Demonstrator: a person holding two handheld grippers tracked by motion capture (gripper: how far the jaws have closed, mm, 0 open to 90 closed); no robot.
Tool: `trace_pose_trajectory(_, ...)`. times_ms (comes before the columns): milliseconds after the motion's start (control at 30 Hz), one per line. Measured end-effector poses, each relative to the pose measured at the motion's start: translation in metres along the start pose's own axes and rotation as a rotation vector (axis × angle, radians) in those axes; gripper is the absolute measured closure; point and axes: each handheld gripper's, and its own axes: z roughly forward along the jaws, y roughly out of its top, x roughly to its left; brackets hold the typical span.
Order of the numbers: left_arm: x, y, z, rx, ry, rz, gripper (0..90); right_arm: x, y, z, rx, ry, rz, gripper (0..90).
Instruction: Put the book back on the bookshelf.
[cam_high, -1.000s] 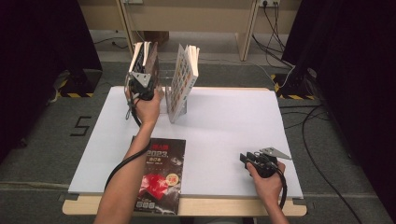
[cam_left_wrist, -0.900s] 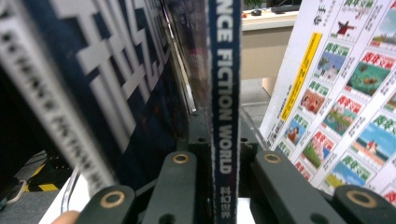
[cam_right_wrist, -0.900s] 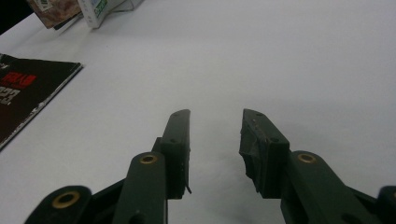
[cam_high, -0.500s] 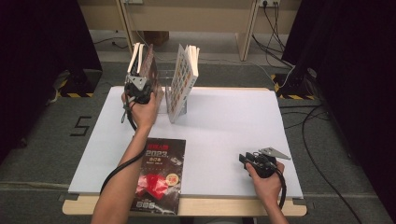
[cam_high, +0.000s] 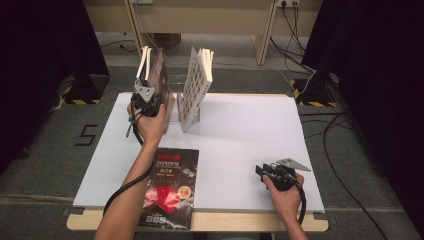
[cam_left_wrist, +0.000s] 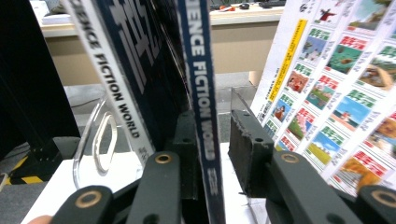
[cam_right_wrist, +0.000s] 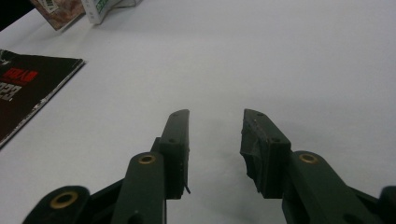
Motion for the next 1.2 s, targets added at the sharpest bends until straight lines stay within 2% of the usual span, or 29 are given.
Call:
trace_pose_trajectory(167, 0.003, -0.004, -0.021, -0.002, -0.015, -0.024, 73.1, 0.0, 0.0, 0.0, 0.001, -0.001, 0.005, 62.3)
trace_pose_trajectory(400, 0.009, -0.011, -0.044, 0.002, -0.023, -0.021, 78.4, 0.001, 0.0, -0.001, 0.001, -0.001, 0.003, 62.2)
trace_pose_trajectory(533, 0.013, -0.013, -0.044, 0.006, -0.026, -0.03, 83.1, 0.002, 0.0, -0.001, 0.001, -0.003, 0.001, 62.2)
trace_pose_trajectory(733, 0.016, -0.008, -0.039, 0.017, -0.015, -0.017, 86.7, 0.002, 0.0, -0.001, 0.002, -0.004, 0.004, 62.2)
trace_pose_trajectory(1133, 0.02, -0.003, -0.032, 0.026, 0.003, -0.023, 88.0, 0.001, 0.0, -0.002, 0.0, -0.003, 0.017, 62.3)
trace_pose_trajectory(1200, 0.02, -0.002, -0.031, 0.026, 0.003, -0.023, 88.0, 0.0, 0.0, -0.002, -0.006, -0.003, 0.002, 62.2)
